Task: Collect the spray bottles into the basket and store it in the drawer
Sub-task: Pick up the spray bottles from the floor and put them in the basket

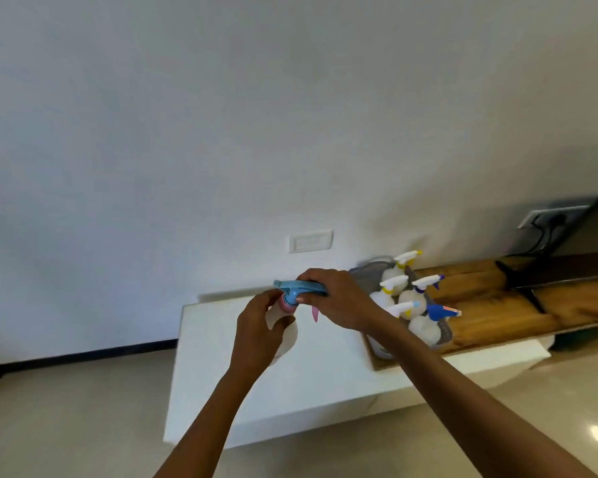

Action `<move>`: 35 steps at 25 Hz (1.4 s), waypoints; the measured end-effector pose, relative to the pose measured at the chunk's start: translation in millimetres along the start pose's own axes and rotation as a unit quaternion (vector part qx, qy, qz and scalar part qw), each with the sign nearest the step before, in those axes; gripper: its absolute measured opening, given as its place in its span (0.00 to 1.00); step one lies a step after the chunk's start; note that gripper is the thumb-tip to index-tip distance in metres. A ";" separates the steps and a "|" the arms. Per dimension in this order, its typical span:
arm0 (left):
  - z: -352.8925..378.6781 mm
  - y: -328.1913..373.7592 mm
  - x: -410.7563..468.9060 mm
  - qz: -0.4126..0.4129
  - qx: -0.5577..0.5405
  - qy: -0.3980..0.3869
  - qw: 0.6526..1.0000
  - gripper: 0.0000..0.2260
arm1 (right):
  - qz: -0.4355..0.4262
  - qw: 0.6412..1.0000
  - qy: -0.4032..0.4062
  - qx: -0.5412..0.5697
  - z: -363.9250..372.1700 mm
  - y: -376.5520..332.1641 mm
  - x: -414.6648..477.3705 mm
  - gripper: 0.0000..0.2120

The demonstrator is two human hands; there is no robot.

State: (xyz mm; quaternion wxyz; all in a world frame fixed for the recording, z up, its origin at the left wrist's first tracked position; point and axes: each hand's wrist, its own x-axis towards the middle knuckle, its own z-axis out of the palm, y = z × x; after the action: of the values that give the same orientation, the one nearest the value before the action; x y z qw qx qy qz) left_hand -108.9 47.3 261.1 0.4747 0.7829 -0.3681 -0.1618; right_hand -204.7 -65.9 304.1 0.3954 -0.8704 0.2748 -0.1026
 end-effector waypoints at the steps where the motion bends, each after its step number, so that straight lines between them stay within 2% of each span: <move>1: 15.6 5.0 17.0 -0.001 0.002 -0.015 1.000 0.15 | 0.011 1.000 0.011 -0.004 -12.7 13.2 8.0 0.09; 6: 79.8 32.1 85.7 0.010 -0.003 -0.080 0.997 0.23 | 0.062 0.996 0.057 -0.032 -82.4 83.6 46.5 0.10; 9: 108.5 38.9 120.4 0.036 0.014 -0.070 0.997 0.23 | 0.083 0.990 0.086 -0.072 -122.2 138.8 80.0 0.10; 11: 129.6 38.5 144.7 0.024 0.023 -0.041 0.999 0.21 | 0.088 0.990 0.087 -0.075 -140.8 188.8 111.3 0.09; 15: 169.3 40.4 181.6 -0.039 0.029 0.000 0.999 0.18 | 0.099 0.992 0.029 -0.079 -157.1 280.3 167.1 0.11; 22: 223.3 38.6 214.0 -0.096 0.078 0.038 0.992 0.16 | 0.125 0.984 -0.070 -0.102 -142.1 390.8 223.5 0.19; 28: 256.5 34.3 227.6 -0.160 0.099 0.028 0.982 0.15 | 0.144 0.976 -0.129 -0.096 -119.6 442.4 253.4 0.19; 35: 268.3 29.4 225.1 -0.183 0.118 0.011 0.976 0.14 | 0.137 0.977 -0.144 -0.081 -101.6 458.9 261.1 0.18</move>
State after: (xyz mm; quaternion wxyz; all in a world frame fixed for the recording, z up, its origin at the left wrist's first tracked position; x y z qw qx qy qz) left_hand -130.8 -292.7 174.8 0.3452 0.8893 -0.2300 -0.1924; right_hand -211.0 -522.3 19.9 0.3689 -0.8595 0.3390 0.1014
